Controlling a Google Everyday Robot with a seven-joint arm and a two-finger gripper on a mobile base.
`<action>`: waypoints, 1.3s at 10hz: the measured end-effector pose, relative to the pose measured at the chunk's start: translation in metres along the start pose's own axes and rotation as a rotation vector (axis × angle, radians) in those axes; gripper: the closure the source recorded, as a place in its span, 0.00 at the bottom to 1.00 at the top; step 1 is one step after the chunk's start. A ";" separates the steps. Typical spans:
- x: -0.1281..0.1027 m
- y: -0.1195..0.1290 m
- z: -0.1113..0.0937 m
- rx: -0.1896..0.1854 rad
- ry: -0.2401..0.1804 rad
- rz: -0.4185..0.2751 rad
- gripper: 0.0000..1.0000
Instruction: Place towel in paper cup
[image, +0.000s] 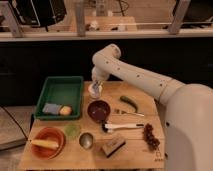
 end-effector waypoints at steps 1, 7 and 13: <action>-0.003 -0.003 -0.002 -0.004 -0.016 -0.008 0.98; -0.016 -0.021 -0.008 -0.029 -0.145 0.001 0.98; -0.025 -0.018 -0.002 -0.049 -0.357 0.120 0.98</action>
